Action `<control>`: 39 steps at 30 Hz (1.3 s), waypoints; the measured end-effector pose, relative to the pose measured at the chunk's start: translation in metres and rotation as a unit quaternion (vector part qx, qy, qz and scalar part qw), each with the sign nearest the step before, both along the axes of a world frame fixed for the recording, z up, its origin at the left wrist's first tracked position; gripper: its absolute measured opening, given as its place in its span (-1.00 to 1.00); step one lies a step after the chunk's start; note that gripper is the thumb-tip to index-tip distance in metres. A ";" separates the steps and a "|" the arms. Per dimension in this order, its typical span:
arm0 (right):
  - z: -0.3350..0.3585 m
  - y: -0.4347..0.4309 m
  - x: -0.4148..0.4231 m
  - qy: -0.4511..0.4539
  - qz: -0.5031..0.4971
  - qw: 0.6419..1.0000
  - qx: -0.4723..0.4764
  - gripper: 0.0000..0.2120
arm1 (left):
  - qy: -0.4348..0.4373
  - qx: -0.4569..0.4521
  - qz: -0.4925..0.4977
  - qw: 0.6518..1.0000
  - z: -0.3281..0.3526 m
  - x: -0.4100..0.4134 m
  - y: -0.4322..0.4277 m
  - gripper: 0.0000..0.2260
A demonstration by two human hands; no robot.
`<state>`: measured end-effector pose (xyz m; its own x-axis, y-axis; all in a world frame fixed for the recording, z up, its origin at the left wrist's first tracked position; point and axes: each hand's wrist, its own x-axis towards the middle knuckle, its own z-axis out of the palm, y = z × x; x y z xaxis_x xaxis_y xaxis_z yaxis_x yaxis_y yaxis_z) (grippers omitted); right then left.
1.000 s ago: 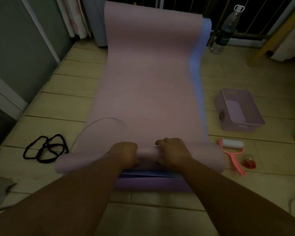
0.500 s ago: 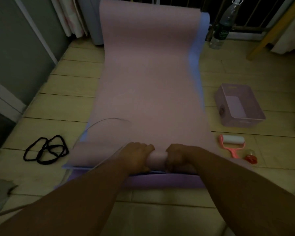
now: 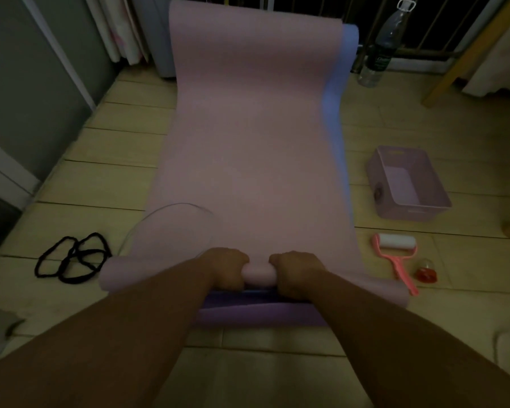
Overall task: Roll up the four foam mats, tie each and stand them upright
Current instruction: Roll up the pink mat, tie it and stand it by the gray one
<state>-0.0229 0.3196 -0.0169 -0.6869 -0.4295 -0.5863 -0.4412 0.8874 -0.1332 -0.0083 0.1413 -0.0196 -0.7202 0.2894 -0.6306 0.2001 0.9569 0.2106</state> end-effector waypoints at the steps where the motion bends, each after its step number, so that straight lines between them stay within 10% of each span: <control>1: 0.000 -0.001 0.000 -0.011 -0.010 1.000 -0.002 -0.62 | 0.018 -0.002 -0.007 1.000 -0.001 0.002 -0.001 -0.59; 6: 0.000 -0.002 -0.009 -0.057 -0.050 0.997 -0.008 -0.63 | 0.168 -0.003 -0.049 0.985 -0.013 0.019 -0.008 -0.39; 10: -0.006 -0.002 -0.012 -0.061 -0.038 0.997 -0.011 -0.52 | 0.111 -0.004 -0.020 0.994 -0.012 0.010 -0.006 -0.48; 15: -0.002 0.001 -0.012 0.143 0.029 0.989 -0.022 -0.28 | 0.073 0.023 0.041 0.996 0.001 -0.012 -0.008 -0.63; 23: -0.007 -0.009 -0.011 0.017 0.017 1.000 0.016 -0.51 | -0.018 0.022 0.031 0.999 -0.004 -0.010 -0.002 -0.58; 29: -0.010 -0.002 -0.010 -0.012 -0.006 1.000 -0.025 -0.54 | 0.131 0.010 0.007 0.991 -0.012 0.011 0.000 -0.50; 35: -0.008 0.006 -0.002 0.171 0.048 0.982 -0.057 -0.37 | 0.063 0.024 0.052 0.996 -0.001 -0.015 -0.001 -0.61; 39: -0.002 0.002 -0.004 0.135 0.037 0.990 -0.009 -0.34 | 0.002 0.051 0.051 0.997 -0.001 -0.019 0.000 -0.59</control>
